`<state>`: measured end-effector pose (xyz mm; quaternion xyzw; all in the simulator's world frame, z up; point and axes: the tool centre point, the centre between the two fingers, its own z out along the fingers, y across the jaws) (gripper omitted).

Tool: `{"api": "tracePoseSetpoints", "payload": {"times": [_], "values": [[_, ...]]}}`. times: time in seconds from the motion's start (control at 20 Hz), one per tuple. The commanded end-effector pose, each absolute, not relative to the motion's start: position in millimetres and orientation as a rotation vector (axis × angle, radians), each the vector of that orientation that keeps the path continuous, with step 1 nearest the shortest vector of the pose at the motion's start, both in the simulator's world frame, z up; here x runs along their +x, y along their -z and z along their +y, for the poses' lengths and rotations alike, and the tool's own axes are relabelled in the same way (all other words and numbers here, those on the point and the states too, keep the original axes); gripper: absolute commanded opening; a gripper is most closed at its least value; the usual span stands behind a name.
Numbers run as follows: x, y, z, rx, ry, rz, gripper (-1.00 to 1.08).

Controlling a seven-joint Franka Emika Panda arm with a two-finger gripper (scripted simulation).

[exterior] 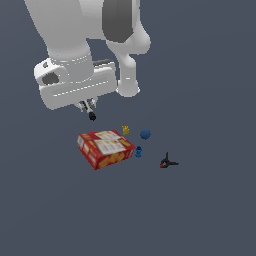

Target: Pick up a designated object from a clutter of objects.

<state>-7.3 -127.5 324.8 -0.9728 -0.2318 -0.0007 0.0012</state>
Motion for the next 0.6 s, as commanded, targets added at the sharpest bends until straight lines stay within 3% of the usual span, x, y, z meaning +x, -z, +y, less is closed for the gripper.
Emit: {"api": "tracePoseSetpoints", "payload": {"times": [0.0,0.55], "values": [[-2,-343,-146,-3.054,0.0,-0.729,-1.0],[17,-398,-202,-3.056,0.0,-0.729,-1.0]]}}
